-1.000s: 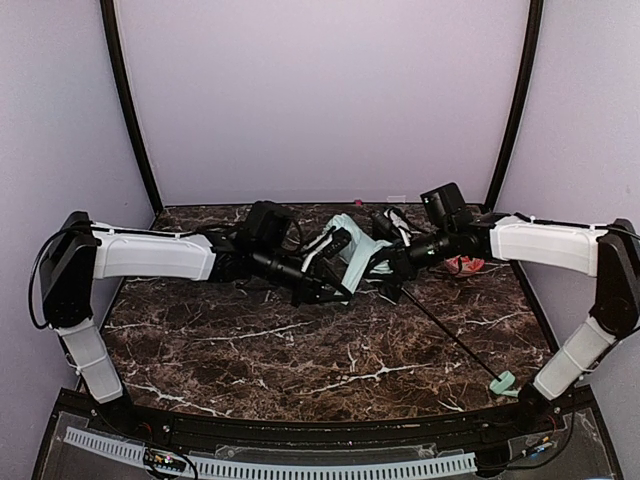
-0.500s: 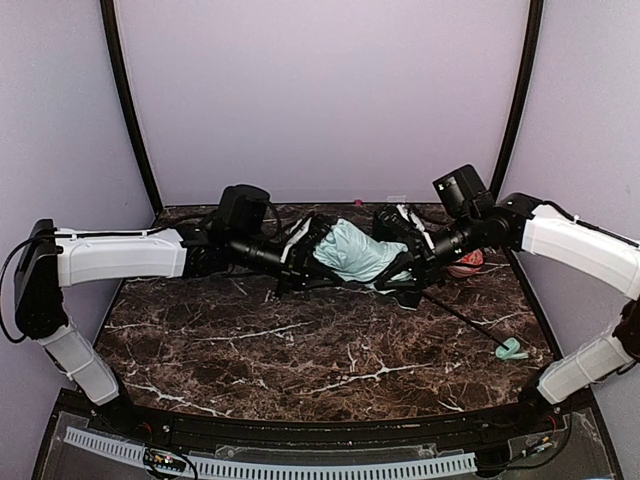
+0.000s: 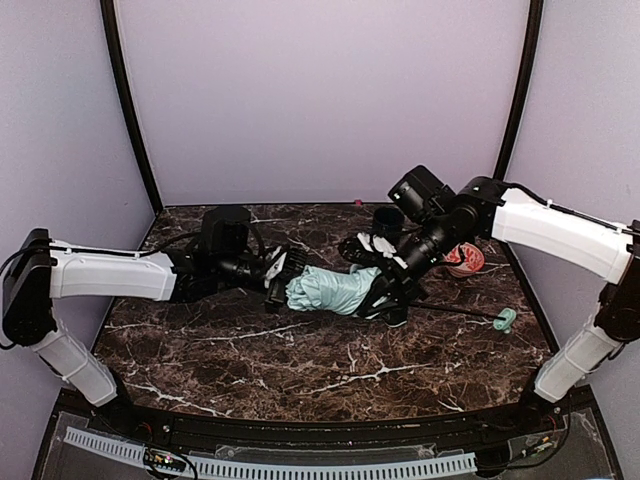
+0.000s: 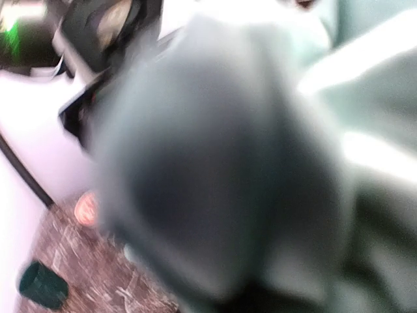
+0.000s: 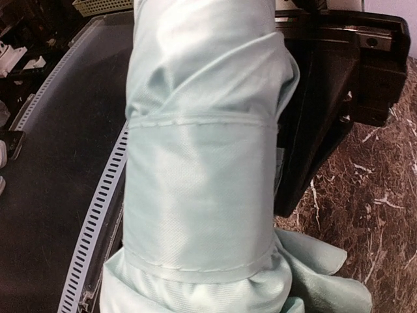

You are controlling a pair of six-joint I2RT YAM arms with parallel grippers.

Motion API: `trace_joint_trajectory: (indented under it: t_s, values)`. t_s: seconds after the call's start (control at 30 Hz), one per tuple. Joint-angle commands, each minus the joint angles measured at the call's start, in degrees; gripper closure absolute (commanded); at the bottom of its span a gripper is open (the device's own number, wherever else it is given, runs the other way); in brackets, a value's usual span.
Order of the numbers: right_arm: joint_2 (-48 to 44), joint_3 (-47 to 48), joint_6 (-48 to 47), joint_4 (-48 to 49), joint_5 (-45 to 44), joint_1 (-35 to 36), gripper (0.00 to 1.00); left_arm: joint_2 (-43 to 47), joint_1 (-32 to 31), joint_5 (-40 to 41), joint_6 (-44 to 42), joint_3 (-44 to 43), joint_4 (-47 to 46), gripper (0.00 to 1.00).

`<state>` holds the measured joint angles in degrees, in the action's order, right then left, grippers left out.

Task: Put away the umbrella

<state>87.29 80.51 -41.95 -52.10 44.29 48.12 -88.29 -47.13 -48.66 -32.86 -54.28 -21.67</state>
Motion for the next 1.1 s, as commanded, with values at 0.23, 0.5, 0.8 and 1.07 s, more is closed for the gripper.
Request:
trace_joint_trajectory:
  t_s: [0.23,0.5,0.8,1.07]
  values:
    - [2.1,2.3,-6.3,-3.9,7.6,7.8,1.00,3.3,0.7,4.5,-18.8,2.6,-20.4,1.00]
    - [2.0,-1.7,-3.8,2.1,7.1,7.5,1.00,6.5,-4.4,1.1,-12.1,8.7,-32.0,0.94]
    - [2.3,-3.7,-1.0,4.3,5.3,4.8,1.00,8.1,-4.6,3.5,-4.4,11.7,-35.9,0.86]
    - [-0.6,-7.4,3.1,10.8,4.0,2.5,1.00,11.6,0.0,23.4,6.9,14.8,-34.5,0.61]
